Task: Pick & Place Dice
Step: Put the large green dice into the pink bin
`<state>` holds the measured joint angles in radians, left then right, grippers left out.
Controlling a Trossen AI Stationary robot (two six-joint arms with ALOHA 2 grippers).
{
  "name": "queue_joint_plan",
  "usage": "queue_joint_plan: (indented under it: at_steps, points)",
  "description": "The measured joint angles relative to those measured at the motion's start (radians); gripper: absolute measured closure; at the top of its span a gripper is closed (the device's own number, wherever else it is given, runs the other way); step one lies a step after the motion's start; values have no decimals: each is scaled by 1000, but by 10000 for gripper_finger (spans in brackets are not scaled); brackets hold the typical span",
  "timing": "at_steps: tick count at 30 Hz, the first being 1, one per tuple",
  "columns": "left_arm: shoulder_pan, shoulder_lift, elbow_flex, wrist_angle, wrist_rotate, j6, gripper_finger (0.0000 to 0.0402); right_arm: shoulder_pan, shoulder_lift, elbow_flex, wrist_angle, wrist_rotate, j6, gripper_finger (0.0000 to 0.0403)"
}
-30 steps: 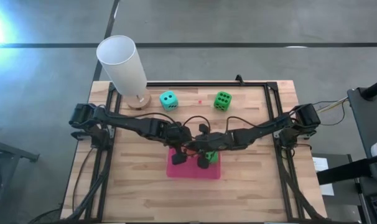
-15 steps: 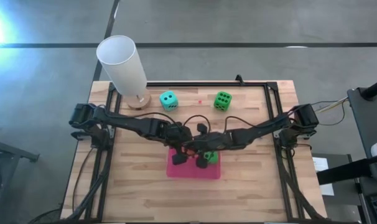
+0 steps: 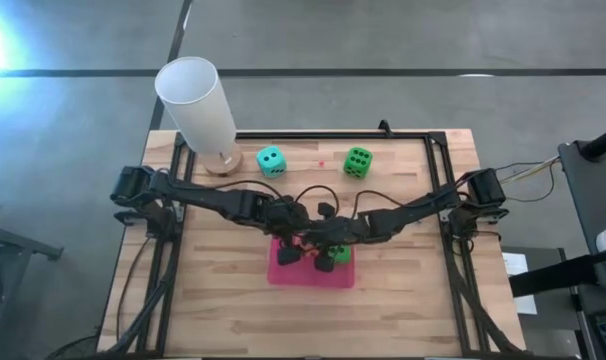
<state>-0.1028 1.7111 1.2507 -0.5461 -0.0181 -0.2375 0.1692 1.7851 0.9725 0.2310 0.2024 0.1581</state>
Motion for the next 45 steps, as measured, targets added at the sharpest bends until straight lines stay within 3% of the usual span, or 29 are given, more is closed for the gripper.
queue_joint_plan:
  at_steps: [11,23,29,37,45]
  points:
    - [3,-43,0,-22,0,3,14,4,-87,1,0,8,-28,376]
    - [4,-154,0,-207,-1,3,18,3,-298,0,-236,13,-27,376]
    - [5,-208,-15,-255,-8,2,26,-2,-447,-1,-325,118,16,376]
    - [6,-318,-66,-248,-93,-33,34,-7,-597,0,-375,115,30,376]
    - [6,-470,-167,-210,-140,-85,36,-102,-650,14,-511,114,187,376]
